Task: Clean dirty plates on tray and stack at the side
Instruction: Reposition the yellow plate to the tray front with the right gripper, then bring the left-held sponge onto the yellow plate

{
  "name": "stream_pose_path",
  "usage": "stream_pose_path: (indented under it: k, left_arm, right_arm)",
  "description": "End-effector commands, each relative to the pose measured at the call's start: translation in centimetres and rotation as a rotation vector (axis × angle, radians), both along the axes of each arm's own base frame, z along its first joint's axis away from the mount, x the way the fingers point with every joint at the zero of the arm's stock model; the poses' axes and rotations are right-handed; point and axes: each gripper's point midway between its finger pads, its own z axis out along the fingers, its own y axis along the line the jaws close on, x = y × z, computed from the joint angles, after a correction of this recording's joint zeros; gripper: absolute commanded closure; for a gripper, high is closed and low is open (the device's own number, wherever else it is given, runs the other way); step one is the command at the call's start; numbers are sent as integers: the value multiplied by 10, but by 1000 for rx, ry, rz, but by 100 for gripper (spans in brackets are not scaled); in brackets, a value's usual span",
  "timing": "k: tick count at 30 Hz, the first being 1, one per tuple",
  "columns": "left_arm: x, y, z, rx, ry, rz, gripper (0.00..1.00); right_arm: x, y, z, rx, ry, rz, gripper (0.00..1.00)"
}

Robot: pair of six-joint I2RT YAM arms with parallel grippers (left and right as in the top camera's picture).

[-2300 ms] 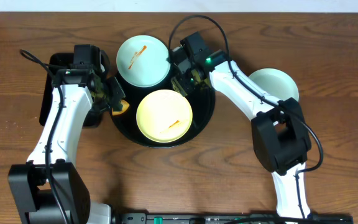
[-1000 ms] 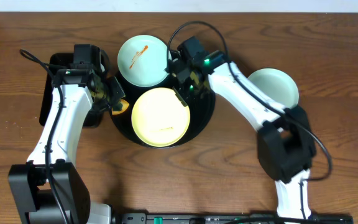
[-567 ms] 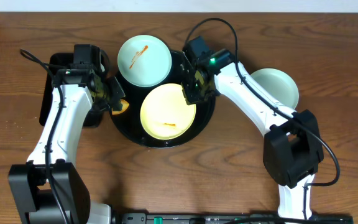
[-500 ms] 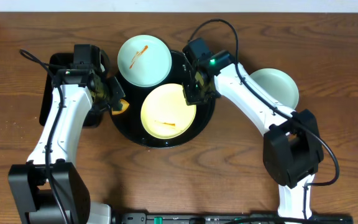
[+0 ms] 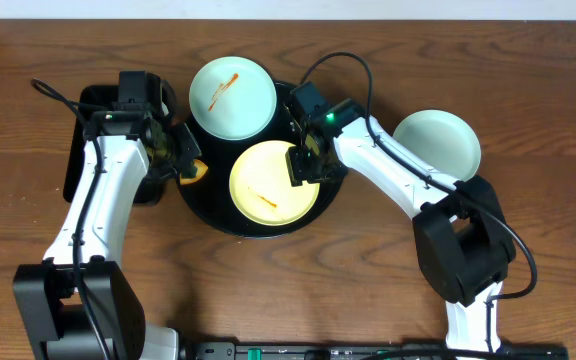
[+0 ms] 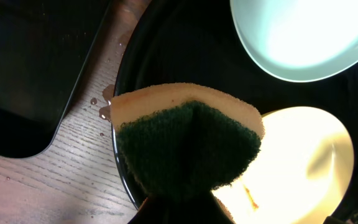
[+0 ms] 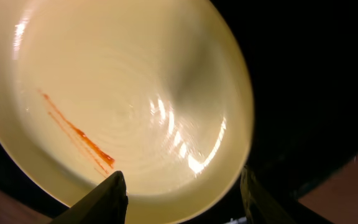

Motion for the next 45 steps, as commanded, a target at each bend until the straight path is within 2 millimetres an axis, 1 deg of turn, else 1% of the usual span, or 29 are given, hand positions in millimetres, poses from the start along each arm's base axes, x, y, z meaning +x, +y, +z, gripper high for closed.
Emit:
stream_pose_path:
  k: [1, 5, 6, 8, 10, 14, 16, 19, 21, 23, 27, 31, 37, 41, 45]
  left_arm:
    - [4, 2, 5, 11, -16, -12, 92]
    - [5, 2, 5, 11, -19, -12, 92]
    - [6, 2, 5, 11, -22, -12, 92]
    - [6, 2, 5, 11, -22, -12, 92]
    - [6, 2, 5, 11, -22, -12, 92]
    - [6, 2, 5, 11, -22, -12, 92]
    - [6, 2, 5, 11, -22, -12, 92]
    - [6, 2, 5, 11, -22, -12, 92]
    - [6, 2, 5, 11, -22, -12, 92]
    - [6, 2, 5, 10, -22, -12, 93]
    - [5, -3, 5, 10, -21, -26, 92]
    - [4, -13, 2, 10, -18, -54, 92]
    - [3, -34, -4, 10, -11, -112, 92]
    - [2, -47, -16, 35, 13, -152, 93]
    - [4, -49, -37, 101, 56, -157, 92]
  right_arm:
    - [12, 7, 4, 38, -63, 144, 43]
    - [41, 7, 2, 53, -200, 300, 41]
    - [50, 6, -2, 47, -229, 319, 40]
    - [59, 4, -11, 35, -253, 343, 40]
    - [62, 2, -24, 25, -243, 356, 44]
    - [62, -4, -41, 13, -211, 347, 58]
    - [62, -4, -41, 12, -210, 347, 66]
    - [61, -4, -42, 12, -205, 341, 81]
    - [60, -4, -43, 15, -191, 306, 91]
    - [57, -1, -43, 36, -172, 285, 98]
    - [47, 7, -44, 84, -112, 200, 99]
    - [41, 11, -44, 89, -66, 98, 99]
    - [30, 26, -44, 99, -56, 121, 99]
    - [28, 28, -44, 99, -52, 115, 99]
    - [29, 27, -44, 100, -51, 105, 99]
